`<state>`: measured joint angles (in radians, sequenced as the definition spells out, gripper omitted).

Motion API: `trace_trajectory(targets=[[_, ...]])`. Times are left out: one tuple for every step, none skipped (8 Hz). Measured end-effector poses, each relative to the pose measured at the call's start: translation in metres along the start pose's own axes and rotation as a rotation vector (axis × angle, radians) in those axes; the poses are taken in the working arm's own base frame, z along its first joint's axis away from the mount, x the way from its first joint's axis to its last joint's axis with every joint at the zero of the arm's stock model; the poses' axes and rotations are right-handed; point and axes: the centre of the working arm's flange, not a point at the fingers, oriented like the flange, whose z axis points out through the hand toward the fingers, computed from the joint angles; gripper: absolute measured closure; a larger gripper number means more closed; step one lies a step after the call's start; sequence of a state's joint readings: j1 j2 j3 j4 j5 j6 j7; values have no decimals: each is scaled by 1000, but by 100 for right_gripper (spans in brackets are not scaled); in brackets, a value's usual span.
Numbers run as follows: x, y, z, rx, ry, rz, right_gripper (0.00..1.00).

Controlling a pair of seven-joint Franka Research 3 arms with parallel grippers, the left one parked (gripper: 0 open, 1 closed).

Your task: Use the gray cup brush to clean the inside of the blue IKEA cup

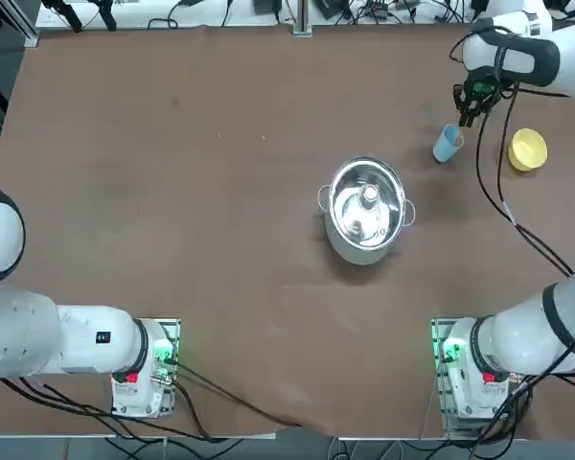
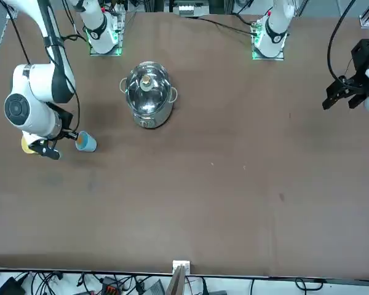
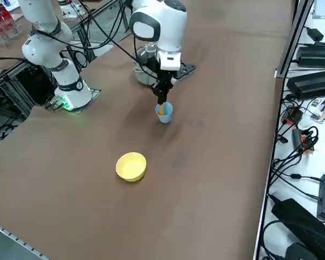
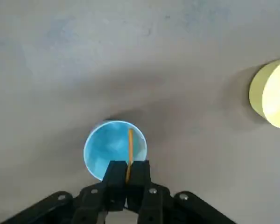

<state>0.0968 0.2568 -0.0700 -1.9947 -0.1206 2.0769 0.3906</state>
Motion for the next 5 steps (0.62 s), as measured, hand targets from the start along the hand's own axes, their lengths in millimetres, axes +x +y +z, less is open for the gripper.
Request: trace_trajectory(targets=[[3, -7, 2, 9, 8, 8, 96], [3, -16, 3, 28, 8, 17, 96], [1, -25, 1, 51, 4, 22, 96], [-2, -34, 0, 61, 0, 28, 96], [-6, -40, 0, 58, -9, 35, 96]])
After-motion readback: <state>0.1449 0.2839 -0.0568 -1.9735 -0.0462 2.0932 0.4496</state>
